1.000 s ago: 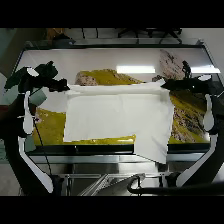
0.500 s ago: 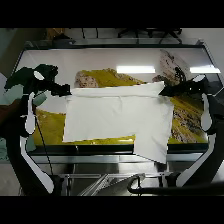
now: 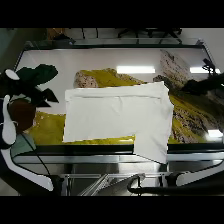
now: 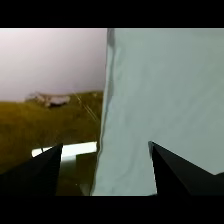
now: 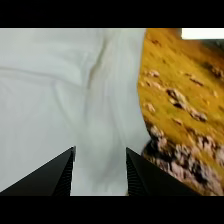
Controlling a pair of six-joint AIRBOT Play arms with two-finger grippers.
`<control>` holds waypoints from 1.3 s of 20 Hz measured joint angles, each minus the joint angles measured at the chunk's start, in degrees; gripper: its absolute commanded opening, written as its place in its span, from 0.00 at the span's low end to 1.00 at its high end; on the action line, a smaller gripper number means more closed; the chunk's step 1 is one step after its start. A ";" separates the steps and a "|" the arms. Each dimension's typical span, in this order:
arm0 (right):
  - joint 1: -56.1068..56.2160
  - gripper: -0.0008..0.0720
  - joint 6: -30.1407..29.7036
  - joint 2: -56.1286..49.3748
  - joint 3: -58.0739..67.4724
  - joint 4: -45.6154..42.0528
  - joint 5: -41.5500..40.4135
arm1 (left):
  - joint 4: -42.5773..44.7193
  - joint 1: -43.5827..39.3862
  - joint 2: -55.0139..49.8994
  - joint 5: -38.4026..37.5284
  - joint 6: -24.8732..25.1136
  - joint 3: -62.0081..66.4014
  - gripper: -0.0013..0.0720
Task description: Fold the shirts.
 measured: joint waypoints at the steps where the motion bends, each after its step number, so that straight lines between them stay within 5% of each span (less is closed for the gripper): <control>1: -2.21 0.51 0.52 2.62 -3.08 -0.31 0.76 | -0.04 1.01 3.30 0.09 0.57 -6.82 0.83; 3: -6.82 0.55 1.01 7.50 -9.68 -0.61 2.25 | -0.07 2.16 8.61 1.79 1.42 -19.08 0.83; 5: -11.21 0.71 1.46 11.65 -16.22 -0.79 2.45 | -0.09 2.62 13.31 5.29 2.56 -30.73 0.83; 12: -17.46 0.71 1.70 19.71 -37.38 -0.72 -0.11 | -5.22 -1.68 20.04 16.17 6.75 -49.29 0.83; 13: -17.64 0.71 1.70 20.39 -40.15 -0.68 -0.13 | -6.58 -2.69 20.24 17.31 7.50 -49.72 0.67; 15: -17.64 0.71 1.68 21.99 -46.05 -0.20 -0.52 | -7.02 -4.26 20.35 20.57 8.79 -49.53 0.04; 26: -8.90 0.70 0.35 23.82 -63.95 3.06 -5.60 | -8.76 -5.84 20.65 20.26 9.99 -45.97 0.04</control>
